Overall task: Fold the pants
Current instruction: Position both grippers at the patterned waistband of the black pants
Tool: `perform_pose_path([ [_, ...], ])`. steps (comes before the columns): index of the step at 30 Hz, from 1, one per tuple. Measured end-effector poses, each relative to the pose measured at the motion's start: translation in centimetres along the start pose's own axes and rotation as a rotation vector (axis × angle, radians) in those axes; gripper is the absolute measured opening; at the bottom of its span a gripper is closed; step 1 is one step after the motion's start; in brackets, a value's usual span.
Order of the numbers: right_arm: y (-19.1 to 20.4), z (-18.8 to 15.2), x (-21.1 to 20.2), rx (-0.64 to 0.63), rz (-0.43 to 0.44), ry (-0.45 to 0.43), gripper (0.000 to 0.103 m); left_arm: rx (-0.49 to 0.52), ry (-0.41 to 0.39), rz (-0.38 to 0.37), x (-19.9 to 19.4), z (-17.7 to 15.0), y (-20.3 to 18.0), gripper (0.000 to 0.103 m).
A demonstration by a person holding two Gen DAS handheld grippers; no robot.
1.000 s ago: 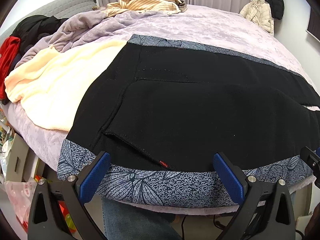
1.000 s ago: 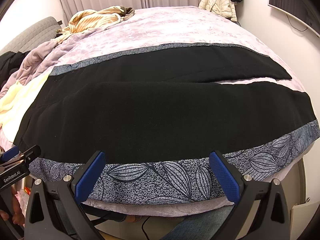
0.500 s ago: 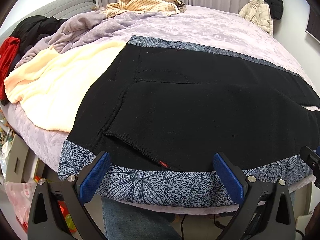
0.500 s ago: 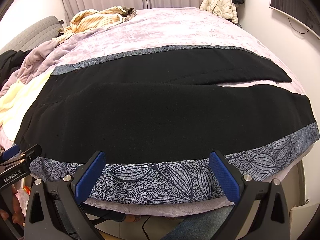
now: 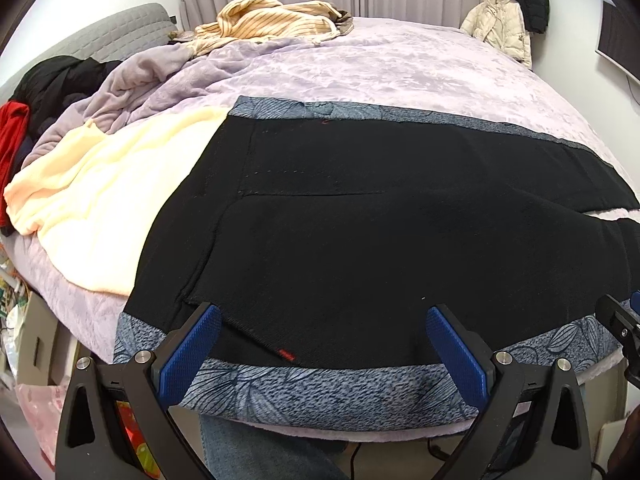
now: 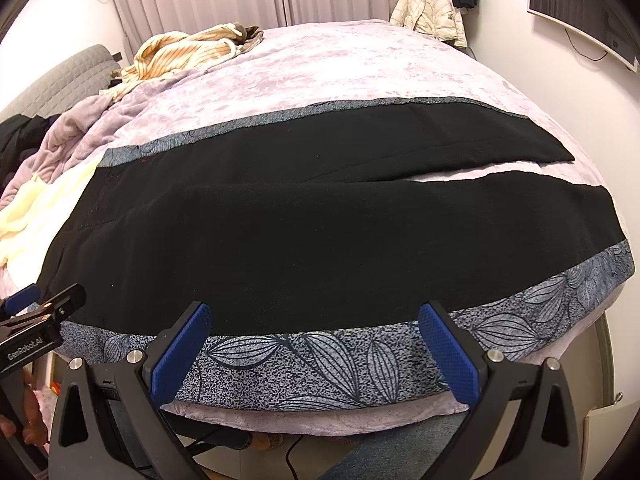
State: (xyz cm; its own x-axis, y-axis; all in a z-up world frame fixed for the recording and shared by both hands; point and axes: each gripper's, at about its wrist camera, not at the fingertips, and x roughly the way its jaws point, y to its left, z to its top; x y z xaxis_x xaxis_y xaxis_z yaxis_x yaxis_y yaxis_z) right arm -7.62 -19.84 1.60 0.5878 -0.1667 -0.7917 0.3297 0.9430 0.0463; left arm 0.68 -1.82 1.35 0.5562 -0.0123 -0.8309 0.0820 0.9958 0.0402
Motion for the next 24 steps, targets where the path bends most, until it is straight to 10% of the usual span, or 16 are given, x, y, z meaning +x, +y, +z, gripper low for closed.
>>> perform_pose_path([
  [24,-2.9,0.3,-2.4,0.075,-0.079,-0.056,0.103,0.158,-0.027,-0.065,1.2,2.3,-5.9,0.103],
])
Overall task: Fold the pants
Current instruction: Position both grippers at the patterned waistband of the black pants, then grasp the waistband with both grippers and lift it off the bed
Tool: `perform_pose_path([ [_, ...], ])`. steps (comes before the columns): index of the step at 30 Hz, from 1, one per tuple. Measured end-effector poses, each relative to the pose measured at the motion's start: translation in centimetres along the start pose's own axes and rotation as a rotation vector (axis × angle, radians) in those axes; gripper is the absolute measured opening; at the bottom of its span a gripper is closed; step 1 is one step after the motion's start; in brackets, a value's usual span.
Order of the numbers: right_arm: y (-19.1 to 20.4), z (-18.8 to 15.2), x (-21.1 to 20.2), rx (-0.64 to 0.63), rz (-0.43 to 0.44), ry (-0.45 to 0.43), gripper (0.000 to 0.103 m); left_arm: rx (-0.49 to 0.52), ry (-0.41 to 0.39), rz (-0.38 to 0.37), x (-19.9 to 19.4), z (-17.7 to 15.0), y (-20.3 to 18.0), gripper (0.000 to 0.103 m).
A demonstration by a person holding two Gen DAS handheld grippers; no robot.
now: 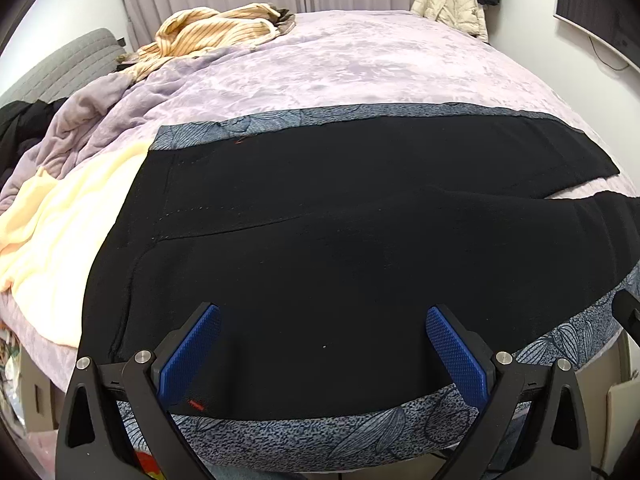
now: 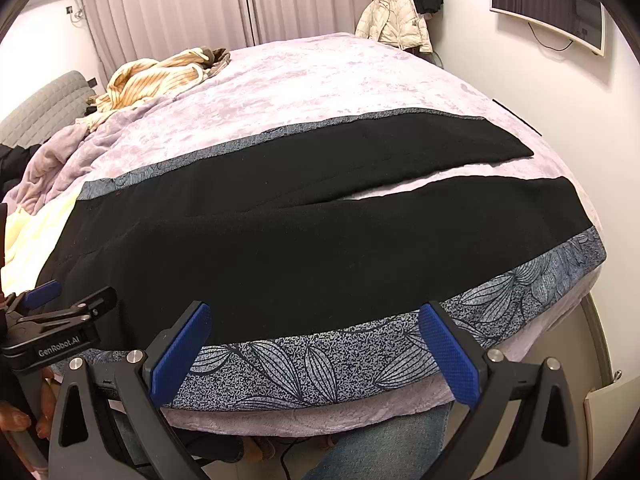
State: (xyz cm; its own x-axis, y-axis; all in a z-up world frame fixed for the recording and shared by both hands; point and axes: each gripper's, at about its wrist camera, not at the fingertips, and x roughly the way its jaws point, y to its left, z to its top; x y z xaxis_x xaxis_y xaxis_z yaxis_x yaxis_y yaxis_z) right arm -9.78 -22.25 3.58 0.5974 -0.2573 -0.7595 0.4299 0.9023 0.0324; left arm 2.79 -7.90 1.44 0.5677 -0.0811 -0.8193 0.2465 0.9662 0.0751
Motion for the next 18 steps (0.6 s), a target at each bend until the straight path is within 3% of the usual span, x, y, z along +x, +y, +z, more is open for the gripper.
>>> perform_pose_path([
  [12,0.5,0.5,1.1,0.005,0.018,0.021,0.103,-0.036,0.0,0.038,0.2,-0.8,2.8,0.103],
  [18,0.3,0.4,1.3,0.023,0.032,0.017,0.103,-0.036,0.005,0.016,0.5,-0.9,3.0,0.103],
])
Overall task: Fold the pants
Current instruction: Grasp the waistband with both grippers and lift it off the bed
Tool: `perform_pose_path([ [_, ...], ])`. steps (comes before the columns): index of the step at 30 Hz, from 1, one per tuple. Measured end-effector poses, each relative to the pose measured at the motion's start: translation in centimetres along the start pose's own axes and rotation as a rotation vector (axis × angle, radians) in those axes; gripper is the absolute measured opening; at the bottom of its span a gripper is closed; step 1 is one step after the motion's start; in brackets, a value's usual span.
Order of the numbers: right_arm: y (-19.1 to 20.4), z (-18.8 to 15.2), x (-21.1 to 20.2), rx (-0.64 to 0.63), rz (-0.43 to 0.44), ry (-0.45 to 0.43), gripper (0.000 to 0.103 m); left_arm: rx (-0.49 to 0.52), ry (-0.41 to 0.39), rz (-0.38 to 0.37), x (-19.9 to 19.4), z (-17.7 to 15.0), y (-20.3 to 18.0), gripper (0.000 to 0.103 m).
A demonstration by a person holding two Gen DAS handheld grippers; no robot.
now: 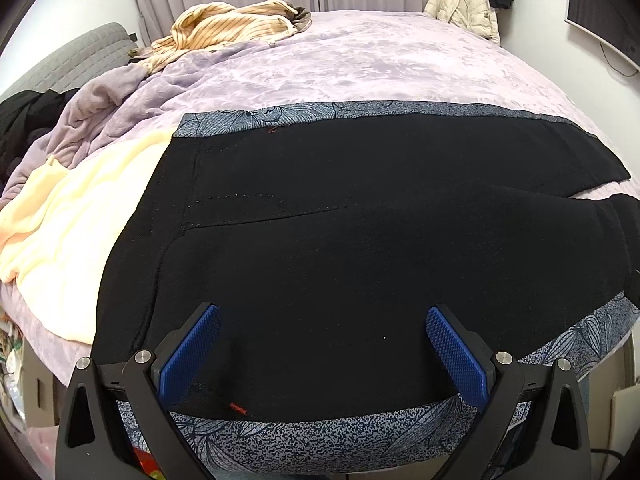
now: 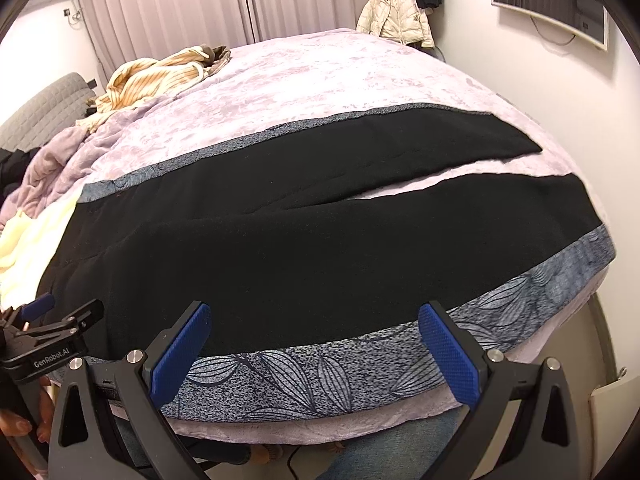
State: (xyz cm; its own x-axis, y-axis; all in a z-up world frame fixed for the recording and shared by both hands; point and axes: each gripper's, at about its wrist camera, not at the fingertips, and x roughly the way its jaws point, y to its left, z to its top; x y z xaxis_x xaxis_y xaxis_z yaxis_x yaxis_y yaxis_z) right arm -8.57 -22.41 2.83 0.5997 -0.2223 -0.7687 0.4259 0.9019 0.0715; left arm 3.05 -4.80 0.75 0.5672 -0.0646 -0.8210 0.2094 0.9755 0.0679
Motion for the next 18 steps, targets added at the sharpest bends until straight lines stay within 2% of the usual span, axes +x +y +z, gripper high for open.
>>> perform_pose_path([
  [4,-0.9,0.1,0.4,0.026,0.111,-0.014,0.103,-0.027,-0.033,-0.011,-1.0,0.3,1.1,0.103],
  [6,-1.2,0.2,0.6,0.027,0.11,-0.004,0.103,-0.058,-0.053,-0.002,-1.4,0.4,2.4,0.103],
  [8,-1.6,0.4,0.8,0.036,0.101,0.012,0.103,-0.104,-0.081,0.033,-1.9,0.2,4.3,0.103],
  [10,-2.2,0.6,1.1,0.069,0.132,0.024,0.103,-0.13,-0.082,0.068,-1.8,-0.3,5.9,0.103],
  [12,-2.8,0.7,1.6,0.112,0.193,0.026,0.103,-0.146,-0.071,0.103,-1.2,-1.2,7.4,0.103],
  [15,-2.7,0.6,2.3,0.106,0.226,0.037,0.103,-0.15,-0.017,0.175,1.0,-3.1,9.4,0.103],
  [16,-2.4,0.6,2.5,0.098,0.234,0.045,0.103,-0.156,-0.007,0.169,1.8,-4.0,10.1,0.103],
  [18,-1.8,0.3,2.9,0.093,0.271,0.064,0.103,-0.181,-0.04,0.127,2.1,-4.9,11.2,0.103],
])
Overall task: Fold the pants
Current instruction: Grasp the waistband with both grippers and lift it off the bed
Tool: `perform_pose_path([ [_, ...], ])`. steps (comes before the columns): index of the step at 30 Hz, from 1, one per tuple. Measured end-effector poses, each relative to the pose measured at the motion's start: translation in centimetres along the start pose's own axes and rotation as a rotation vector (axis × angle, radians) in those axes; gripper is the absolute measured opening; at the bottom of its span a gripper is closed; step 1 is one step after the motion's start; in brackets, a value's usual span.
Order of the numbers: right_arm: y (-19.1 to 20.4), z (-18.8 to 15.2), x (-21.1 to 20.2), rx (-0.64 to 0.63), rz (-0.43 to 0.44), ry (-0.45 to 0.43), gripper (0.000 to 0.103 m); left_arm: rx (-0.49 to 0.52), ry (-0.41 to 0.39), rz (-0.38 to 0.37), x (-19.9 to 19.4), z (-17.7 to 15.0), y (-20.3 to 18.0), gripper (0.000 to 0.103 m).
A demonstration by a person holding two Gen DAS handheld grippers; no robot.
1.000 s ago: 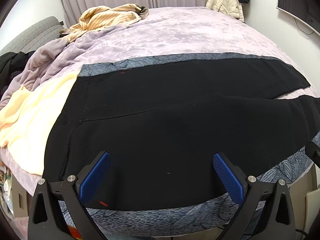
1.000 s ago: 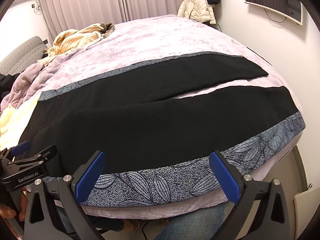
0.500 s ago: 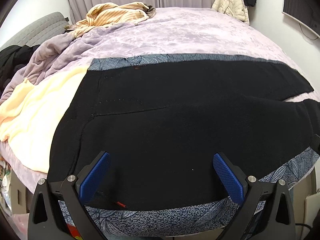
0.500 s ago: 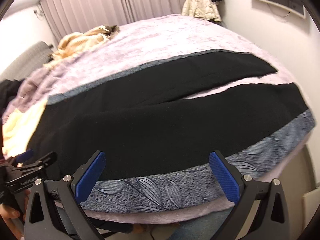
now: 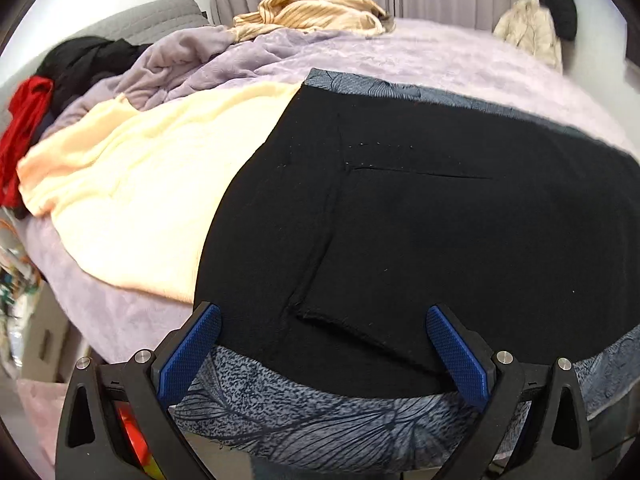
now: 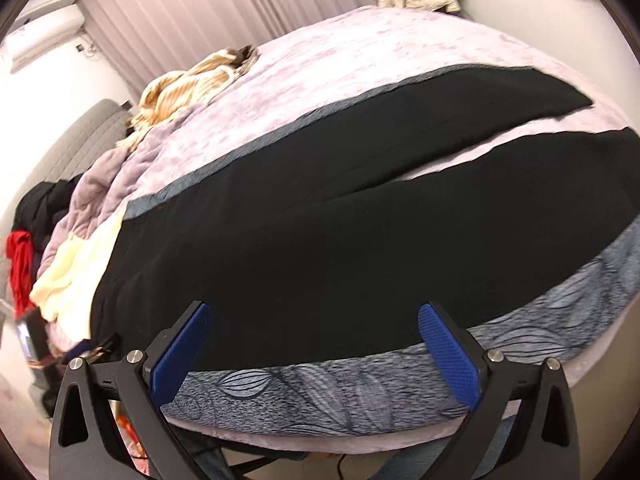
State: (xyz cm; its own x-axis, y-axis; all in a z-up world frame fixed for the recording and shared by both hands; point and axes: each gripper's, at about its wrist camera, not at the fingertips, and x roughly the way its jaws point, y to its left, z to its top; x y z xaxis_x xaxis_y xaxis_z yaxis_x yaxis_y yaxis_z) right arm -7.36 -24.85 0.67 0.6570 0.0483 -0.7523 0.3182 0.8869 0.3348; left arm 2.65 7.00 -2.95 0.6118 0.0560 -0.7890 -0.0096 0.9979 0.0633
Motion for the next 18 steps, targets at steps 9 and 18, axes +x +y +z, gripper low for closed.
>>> perform_pose_path([
  [9,-0.2,-3.5,-0.2,0.084,0.37,0.064,0.103,-0.042,0.013,-0.199,-2.1,-1.9,4.8,0.103],
  [18,-4.5,-8.3,2.8,0.283,0.426,0.175,0.063,-0.205,0.075,-0.374,-0.7,-4.6,7.7,0.103],
])
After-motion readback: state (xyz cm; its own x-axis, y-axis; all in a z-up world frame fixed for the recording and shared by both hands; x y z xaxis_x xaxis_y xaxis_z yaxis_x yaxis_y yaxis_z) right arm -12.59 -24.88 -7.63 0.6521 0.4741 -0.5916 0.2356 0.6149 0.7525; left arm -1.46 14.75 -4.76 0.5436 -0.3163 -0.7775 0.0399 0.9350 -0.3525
